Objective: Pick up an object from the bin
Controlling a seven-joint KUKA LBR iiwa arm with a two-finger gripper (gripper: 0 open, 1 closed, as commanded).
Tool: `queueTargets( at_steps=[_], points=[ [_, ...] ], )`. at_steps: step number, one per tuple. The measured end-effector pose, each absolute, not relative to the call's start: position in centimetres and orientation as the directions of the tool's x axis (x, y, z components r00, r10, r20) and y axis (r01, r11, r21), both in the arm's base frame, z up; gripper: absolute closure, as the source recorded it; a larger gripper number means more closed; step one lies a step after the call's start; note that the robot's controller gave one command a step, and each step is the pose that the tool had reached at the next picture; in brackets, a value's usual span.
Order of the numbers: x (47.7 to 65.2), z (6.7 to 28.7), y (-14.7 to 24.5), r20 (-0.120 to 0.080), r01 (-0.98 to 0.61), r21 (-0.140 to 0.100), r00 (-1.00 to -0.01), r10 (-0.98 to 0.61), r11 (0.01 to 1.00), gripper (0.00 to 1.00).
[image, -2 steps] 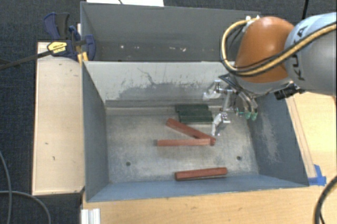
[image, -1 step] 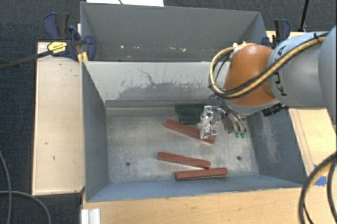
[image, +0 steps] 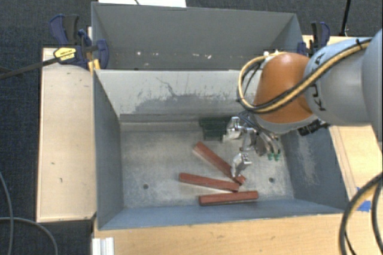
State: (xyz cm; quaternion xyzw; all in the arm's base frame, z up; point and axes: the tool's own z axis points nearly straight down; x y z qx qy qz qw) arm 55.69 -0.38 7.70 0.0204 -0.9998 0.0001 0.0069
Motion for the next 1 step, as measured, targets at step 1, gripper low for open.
queueTargets(
  at_steps=[1],
  points=[
    [55.71,7.71,-0.38,0.014,-0.041,0.0,-0.999,-0.041,0.999,0.0]
  ],
)
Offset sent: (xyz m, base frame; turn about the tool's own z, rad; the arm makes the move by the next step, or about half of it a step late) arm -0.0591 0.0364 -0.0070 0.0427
